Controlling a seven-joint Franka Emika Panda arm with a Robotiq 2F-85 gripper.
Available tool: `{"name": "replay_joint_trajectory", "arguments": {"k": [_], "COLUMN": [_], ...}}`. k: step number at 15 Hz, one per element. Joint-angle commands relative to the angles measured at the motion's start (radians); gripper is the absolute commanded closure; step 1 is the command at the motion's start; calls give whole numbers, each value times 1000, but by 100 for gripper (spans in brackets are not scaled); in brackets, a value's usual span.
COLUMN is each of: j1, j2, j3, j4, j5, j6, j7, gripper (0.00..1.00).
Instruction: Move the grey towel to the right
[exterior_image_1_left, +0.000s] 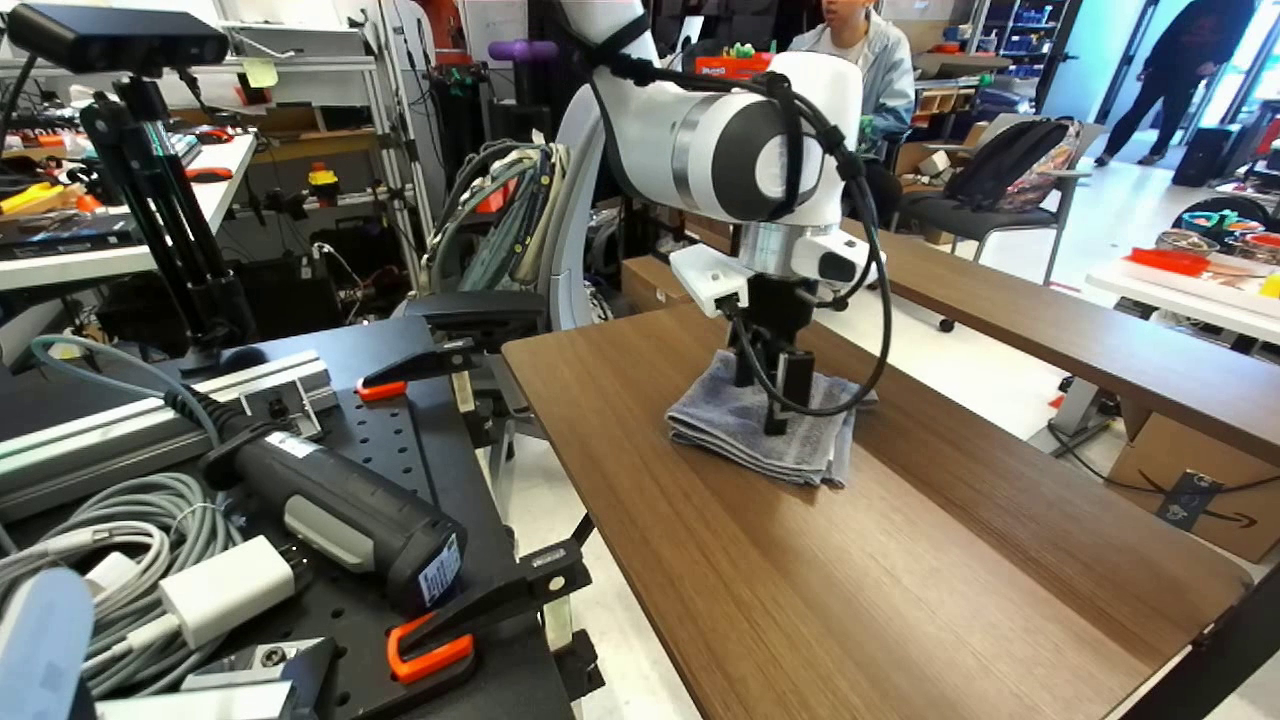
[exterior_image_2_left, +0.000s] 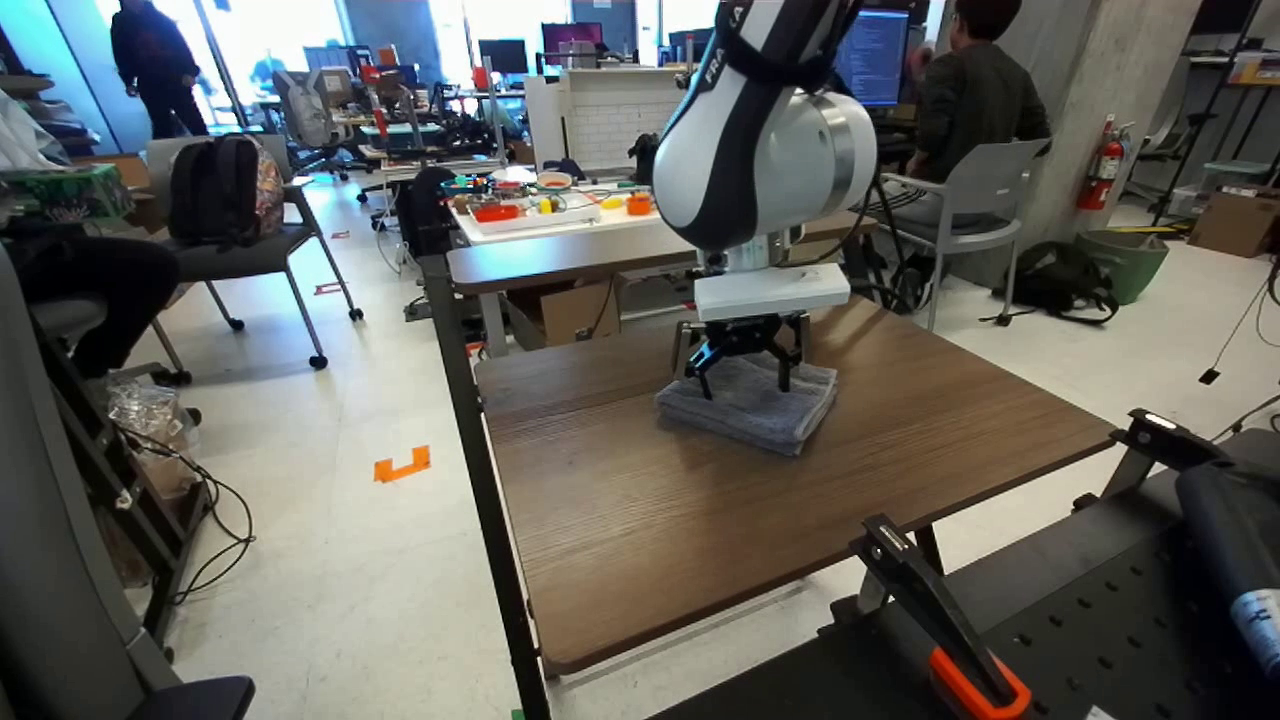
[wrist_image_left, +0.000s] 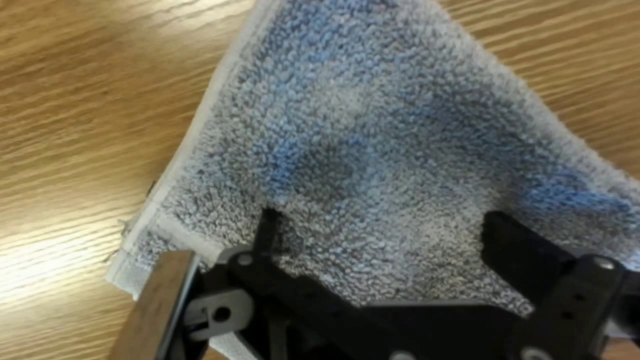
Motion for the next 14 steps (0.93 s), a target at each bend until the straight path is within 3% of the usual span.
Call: {"name": "replay_joint_trajectory", "arguments": {"k": [1, 6, 7, 9, 12, 13, 14], "j1": [-65, -163, -167, -158, -95, -132, -125], "j2": [31, -4, -49, -135, -244, -138, -162], "j3": [-25, -8, -4, -10, -59, -35, -37], "j4": [18, -2, -51, -152, -314, -168, -196], "j5": [54, 113, 111, 93, 32, 74, 71], "j6": [-14, -65, -61, -40, 81, 13, 19], "j7": [-32, -82, -109, -152, -158, -153, -152], "gripper": [0, 0, 0, 0, 0, 0, 0]}}
